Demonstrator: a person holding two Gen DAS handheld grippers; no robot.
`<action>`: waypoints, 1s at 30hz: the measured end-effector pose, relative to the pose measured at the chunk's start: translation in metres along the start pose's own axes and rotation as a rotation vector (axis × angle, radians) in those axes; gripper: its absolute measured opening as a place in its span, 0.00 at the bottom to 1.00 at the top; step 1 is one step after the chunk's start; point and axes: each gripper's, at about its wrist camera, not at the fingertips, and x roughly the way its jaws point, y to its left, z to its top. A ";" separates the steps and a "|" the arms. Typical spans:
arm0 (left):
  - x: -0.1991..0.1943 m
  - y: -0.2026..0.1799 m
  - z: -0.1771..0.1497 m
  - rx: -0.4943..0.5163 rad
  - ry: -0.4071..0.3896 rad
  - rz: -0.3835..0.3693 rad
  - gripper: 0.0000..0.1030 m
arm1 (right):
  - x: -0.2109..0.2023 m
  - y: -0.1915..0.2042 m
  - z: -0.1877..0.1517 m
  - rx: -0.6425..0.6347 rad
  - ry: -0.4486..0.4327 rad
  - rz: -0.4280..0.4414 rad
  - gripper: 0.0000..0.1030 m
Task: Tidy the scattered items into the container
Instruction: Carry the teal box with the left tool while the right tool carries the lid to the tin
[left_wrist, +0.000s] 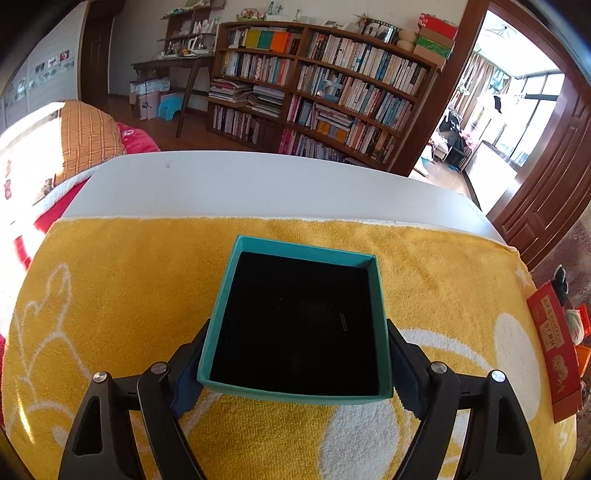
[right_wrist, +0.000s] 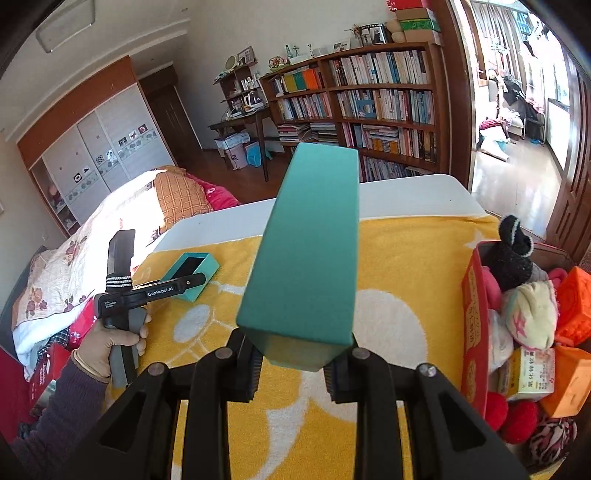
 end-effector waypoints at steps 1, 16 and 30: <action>-0.006 -0.003 0.000 0.011 -0.008 0.001 0.83 | -0.009 -0.007 -0.002 0.009 -0.012 -0.011 0.29; -0.042 -0.158 -0.007 0.173 -0.008 -0.232 0.83 | -0.131 -0.141 -0.040 0.245 -0.167 -0.231 0.29; -0.047 -0.373 -0.067 0.432 0.076 -0.486 0.83 | -0.151 -0.204 -0.081 0.355 -0.167 -0.154 0.29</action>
